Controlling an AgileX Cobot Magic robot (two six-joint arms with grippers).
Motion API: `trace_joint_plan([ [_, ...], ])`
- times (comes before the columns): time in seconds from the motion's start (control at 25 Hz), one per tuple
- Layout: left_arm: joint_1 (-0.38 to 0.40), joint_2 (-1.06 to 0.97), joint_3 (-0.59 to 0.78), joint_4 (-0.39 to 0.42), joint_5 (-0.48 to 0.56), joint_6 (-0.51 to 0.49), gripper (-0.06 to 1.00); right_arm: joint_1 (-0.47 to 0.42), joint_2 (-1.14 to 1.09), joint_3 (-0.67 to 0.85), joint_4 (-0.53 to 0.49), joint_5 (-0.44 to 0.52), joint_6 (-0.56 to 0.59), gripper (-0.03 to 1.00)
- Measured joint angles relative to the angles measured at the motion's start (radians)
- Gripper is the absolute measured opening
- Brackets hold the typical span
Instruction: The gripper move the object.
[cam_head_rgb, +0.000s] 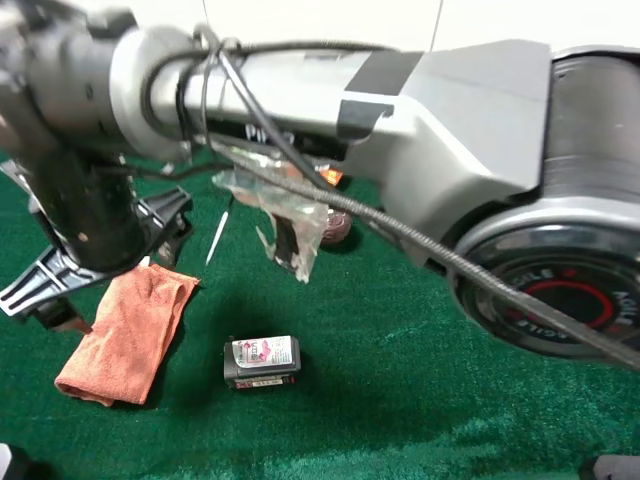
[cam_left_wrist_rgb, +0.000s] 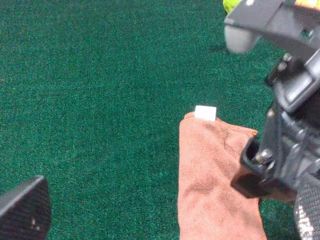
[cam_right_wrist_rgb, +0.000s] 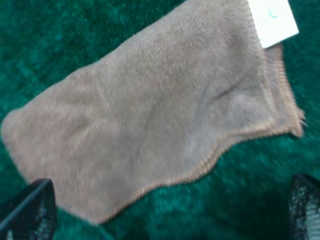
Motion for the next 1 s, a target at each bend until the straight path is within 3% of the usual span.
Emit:
trace_joint_plan([
  [0.16,0.000,0.000,0.000,0.000,0.000,0.000,0.99,-0.003,-0.038,-0.033,0.000,0.048,-0.036,0.70],
  [0.56,0.000,0.000,0.000,0.000,0.000,0.000,0.99,-0.023,-0.165,-0.030,-0.015,0.051,-0.066,0.70],
  [1.0,0.000,0.000,0.000,0.000,0.000,0.000,0.99,-0.057,-0.399,0.246,-0.068,0.051,-0.071,0.70],
])
